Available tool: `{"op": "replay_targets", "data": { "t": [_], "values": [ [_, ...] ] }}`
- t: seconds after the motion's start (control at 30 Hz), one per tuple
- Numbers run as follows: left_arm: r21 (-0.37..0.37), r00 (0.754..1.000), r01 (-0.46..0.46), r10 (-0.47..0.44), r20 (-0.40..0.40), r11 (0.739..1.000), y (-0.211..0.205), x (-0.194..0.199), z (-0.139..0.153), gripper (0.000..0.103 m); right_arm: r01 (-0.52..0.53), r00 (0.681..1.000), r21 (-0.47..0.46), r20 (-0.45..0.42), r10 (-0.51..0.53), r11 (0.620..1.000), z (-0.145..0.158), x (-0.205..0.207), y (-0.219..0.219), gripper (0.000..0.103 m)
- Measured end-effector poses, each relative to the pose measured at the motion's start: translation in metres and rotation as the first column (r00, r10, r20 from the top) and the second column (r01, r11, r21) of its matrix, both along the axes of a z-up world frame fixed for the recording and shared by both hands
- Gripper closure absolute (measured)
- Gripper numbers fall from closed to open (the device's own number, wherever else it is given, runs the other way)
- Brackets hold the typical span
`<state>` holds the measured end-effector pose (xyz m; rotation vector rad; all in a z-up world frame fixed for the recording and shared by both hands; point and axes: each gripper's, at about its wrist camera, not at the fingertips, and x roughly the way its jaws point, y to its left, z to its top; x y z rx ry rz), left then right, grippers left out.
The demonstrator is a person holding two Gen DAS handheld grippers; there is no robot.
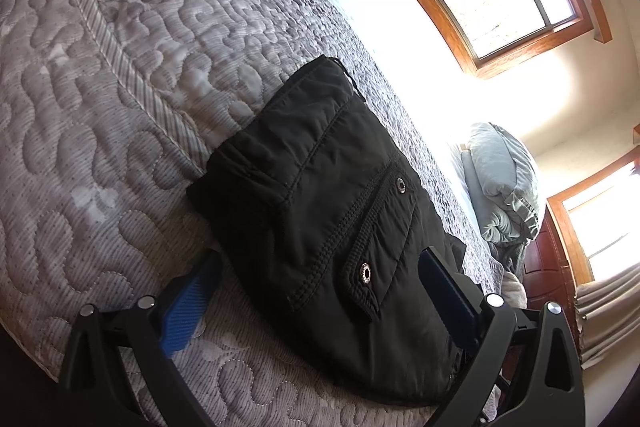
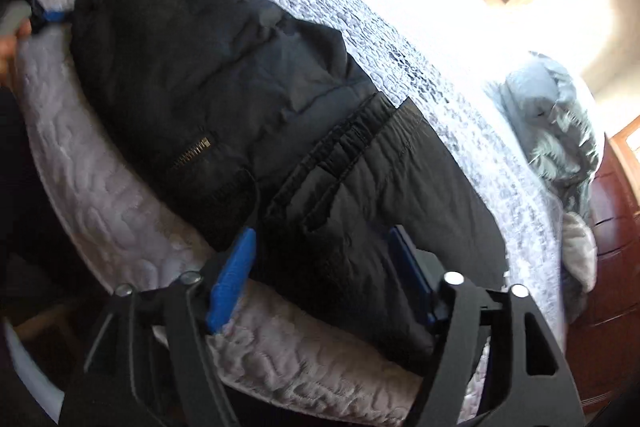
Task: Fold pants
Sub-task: 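Lower the leg hems onto the waistband and open the right gripper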
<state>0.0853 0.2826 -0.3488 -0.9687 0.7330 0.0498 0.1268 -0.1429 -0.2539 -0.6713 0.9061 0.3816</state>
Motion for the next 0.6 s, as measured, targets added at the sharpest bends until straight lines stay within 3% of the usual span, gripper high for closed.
{"op": "replay_targets", "data": {
  "t": [0.07,0.13,0.27,0.43,0.53,0.6],
  "values": [
    [-0.01,1.0,-0.005,0.005,0.006,1.0,0.002,-0.002,-0.001,0.004,0.057,0.995,0.164,-0.084,-0.044,0.985,0.031,0.016,-0.013,0.022],
    [-0.019,1.0,-0.009,0.009,0.013,1.0,0.002,-0.004,-0.001,0.004,0.174,0.98,0.228,-0.136,-0.146,0.958,0.05,0.047,-0.025,0.022],
    [-0.036,1.0,-0.014,0.014,0.021,0.999,0.003,-0.008,-0.002,0.004,0.363,0.903,0.219,-0.322,-0.285,0.905,0.037,0.115,-0.032,0.039],
    [-0.045,1.0,-0.003,0.004,0.027,0.999,0.006,-0.009,-0.002,0.004,0.427,0.838,0.059,-0.399,-0.371,0.902,-0.005,0.144,-0.02,0.039],
    [-0.056,0.999,-0.001,0.003,0.034,0.998,0.012,-0.009,-0.002,0.004,0.463,0.807,0.045,-0.434,-0.4,0.885,-0.015,0.148,-0.024,0.052],
    [-0.061,0.999,-0.001,0.003,0.039,0.998,0.014,-0.009,-0.002,0.004,0.477,0.787,0.068,-0.477,-0.391,0.876,-0.018,0.148,-0.023,0.085]
  ]
}}
